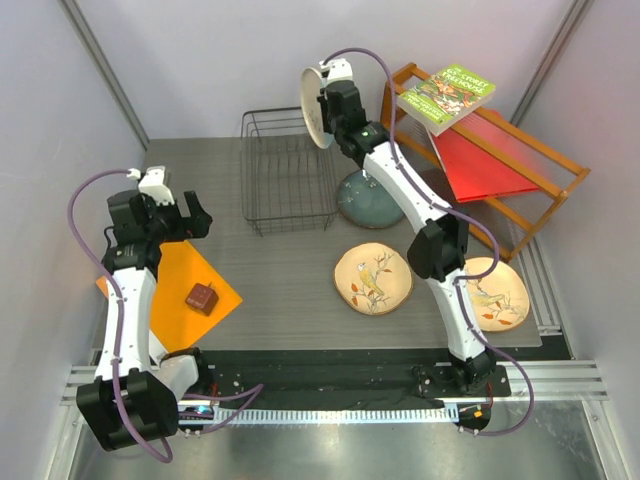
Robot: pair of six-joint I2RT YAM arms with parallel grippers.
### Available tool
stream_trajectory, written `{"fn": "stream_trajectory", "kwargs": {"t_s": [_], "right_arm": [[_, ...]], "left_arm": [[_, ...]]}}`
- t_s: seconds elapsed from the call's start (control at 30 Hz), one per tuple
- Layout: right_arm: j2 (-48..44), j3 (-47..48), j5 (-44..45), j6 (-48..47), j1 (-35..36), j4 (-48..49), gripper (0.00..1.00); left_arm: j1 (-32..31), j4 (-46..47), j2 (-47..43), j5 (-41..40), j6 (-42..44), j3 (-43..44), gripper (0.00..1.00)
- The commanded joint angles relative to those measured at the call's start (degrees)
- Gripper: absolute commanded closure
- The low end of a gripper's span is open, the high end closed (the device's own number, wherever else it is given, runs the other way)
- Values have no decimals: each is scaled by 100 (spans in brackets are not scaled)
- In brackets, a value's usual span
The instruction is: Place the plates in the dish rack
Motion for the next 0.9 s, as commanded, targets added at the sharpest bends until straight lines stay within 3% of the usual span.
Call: {"fn": "stream_trajectory", "kwargs": {"t_s": [0.0,0.43,0.87], "right_arm": [[-147,575,1382,416,196,1687,99],[240,495,1945,1014,336,1344,99],[943,557,2226,813,407,1485,99]], "left_arm": [[17,127,-53,57,-100,-30,2],[17,83,0,-49,-3,-109,2],[17,-84,17,-172,76,-83,2]]}}
